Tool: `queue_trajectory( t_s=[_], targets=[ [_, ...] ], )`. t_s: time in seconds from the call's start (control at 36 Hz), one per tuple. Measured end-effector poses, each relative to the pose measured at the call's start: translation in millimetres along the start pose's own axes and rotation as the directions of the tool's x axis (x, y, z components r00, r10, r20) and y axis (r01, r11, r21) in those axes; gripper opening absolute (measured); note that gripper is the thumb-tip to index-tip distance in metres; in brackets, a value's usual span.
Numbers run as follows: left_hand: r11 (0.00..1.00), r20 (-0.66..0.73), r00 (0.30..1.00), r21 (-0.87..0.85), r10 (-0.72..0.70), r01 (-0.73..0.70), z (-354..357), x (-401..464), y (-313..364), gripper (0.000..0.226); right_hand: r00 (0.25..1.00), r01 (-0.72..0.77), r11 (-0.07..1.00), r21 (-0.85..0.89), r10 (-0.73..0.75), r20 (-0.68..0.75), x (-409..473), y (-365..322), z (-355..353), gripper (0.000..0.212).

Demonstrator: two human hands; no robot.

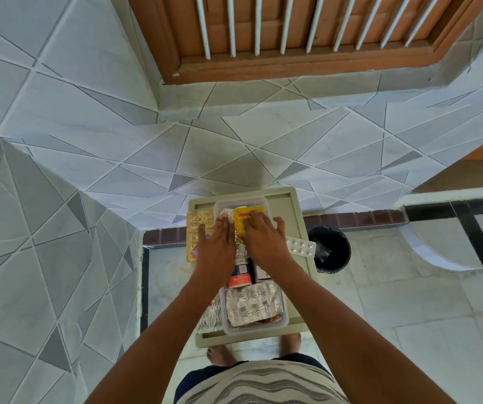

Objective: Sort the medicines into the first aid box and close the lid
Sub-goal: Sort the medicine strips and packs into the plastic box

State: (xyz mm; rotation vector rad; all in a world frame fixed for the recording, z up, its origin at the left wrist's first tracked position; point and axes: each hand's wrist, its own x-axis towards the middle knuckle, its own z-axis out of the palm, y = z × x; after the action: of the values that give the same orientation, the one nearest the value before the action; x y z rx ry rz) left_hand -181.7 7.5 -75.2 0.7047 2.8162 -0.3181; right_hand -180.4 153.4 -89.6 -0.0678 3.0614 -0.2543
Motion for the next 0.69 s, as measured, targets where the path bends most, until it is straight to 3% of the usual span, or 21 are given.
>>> queue_trajectory(
  t_s=[0.08,0.19,0.31,0.39,0.47,0.56,0.61,0.69],
  targets=[
    [1.000,0.051,0.999,0.023,-0.008,0.006,-10,3,8,0.071,0.999,0.011,0.999,0.034,-0.012,0.046,-4,4,1,0.046],
    [0.998,-0.012,0.999,-0.043,-0.038,0.037,-9,3,6,0.071,0.998,0.053,0.993,0.104,-0.056,0.023,-5,9,-7,0.044],
    [0.967,-0.196,0.980,-0.254,-0.041,-0.010,-2,-8,0,0.067,0.971,0.119,0.968,0.223,-0.066,-0.231,-17,23,-16,0.036],
    [0.833,-0.365,0.907,-0.552,-0.208,-0.031,-2,-19,-7,0.043,0.923,-0.013,0.932,0.362,0.151,-0.354,-29,40,-15,0.040],
    [0.612,-0.341,0.803,-0.790,-0.489,0.037,1,-22,-19,0.028,0.899,-0.250,0.879,0.405,0.366,-0.240,-39,57,-11,0.045],
    [0.448,-0.116,0.762,-0.860,-0.637,0.244,16,-10,-36,0.020,0.876,-0.463,0.829,0.314,0.483,0.018,-45,72,-6,0.044],
    [0.402,0.018,0.741,-0.831,-0.672,0.385,24,-3,-46,0.031,0.852,-0.523,0.817,0.243,0.502,0.147,-47,78,-6,0.051],
    [0.436,0.090,0.742,-0.760,-0.664,0.482,26,3,-59,0.048,0.842,-0.533,0.828,0.176,0.498,0.207,-46,81,-5,0.055]
  ],
)
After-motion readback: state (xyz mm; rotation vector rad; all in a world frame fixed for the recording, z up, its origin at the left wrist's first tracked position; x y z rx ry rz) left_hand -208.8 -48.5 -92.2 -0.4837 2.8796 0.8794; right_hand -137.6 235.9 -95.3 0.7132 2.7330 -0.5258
